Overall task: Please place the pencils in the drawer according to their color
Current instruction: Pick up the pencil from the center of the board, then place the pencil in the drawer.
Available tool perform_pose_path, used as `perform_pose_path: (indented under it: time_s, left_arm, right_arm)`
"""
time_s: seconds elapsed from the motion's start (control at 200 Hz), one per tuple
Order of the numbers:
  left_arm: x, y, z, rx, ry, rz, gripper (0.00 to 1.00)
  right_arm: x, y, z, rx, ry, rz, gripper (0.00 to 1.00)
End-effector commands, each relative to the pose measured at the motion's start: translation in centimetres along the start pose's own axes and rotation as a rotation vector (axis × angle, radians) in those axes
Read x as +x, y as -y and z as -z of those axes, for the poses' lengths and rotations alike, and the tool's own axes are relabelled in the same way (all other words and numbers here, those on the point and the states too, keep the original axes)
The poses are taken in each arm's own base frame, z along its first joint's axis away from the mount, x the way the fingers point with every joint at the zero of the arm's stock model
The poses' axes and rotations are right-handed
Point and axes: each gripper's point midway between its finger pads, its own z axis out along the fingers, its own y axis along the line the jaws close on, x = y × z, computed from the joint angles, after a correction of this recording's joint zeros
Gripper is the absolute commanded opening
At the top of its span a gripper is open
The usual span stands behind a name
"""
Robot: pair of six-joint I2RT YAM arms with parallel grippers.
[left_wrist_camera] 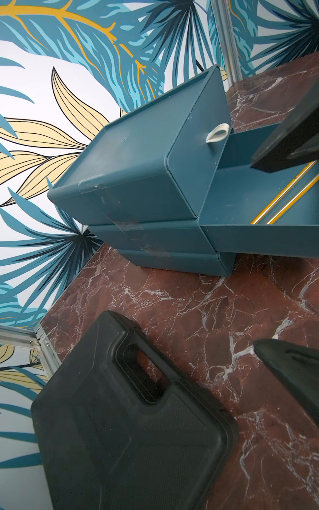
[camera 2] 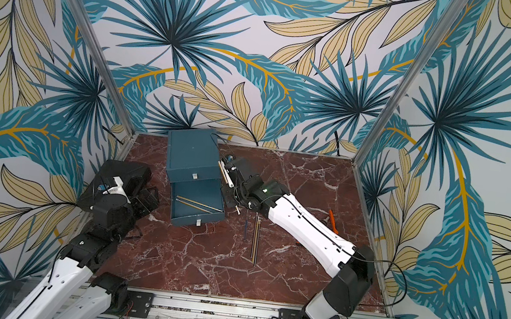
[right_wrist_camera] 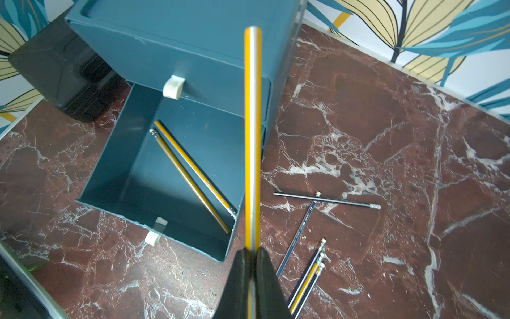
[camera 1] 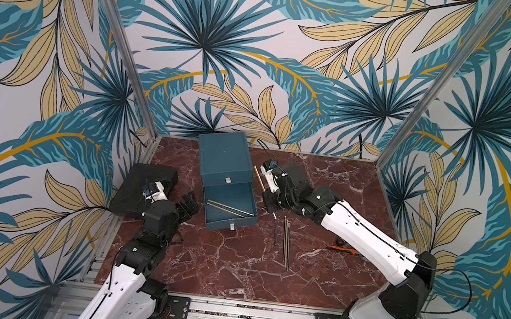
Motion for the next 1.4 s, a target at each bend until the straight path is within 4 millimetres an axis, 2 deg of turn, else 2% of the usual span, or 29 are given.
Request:
perform_pose_path:
  time_s: [0.0, 0.125, 0.255, 0.591, 1.117, 1.297, 1.392]
  left_arm:
    - [-0.7, 0.3, 0.2, 0.005, 0.010, 0.009, 1.00]
    - [-0.4, 0.2, 0.0, 0.004, 0.006, 0.010, 1.00]
    - [-0.1, 0.2, -0.3, 0.018, 0.003, 0.019, 1.00]
    - [0.3, 0.2, -0.6, 0.012, -0.017, 0.006, 1.00]
    - [0.4, -0.5, -0.5, -0.016, -0.010, 0.003, 1.00]
    - [0.4, -0.5, -0.5, -0.016, -0.010, 0.003, 1.00]
    - [0.4, -0.5, -0.5, -0.014, -0.009, 0.003, 1.00]
  right_arm:
    - [-0.6, -2.6, -0.2, -0.053, 0.012, 0.122, 0.00]
    - [-1.2, -4.3, -0.2, -0.091, 0.025, 0.206, 0.00]
    - [-1.9, -5.2, -0.8, -0.105, 0.035, 0.271, 0.00]
    - [-1.9, -7.8, -2.0, -0.182, 0.021, 0.436, 0.00]
    - [-0.9, -7.7, -8.0, -0.106, -0.071, 0.521, 0.00]
    - [-0.3, -7.3, -9.2, -0.075, -0.096, 0.524, 0.00]
    - [-0.4, -7.3, -9.1, -0.073, -0.095, 0.512, 0.00]
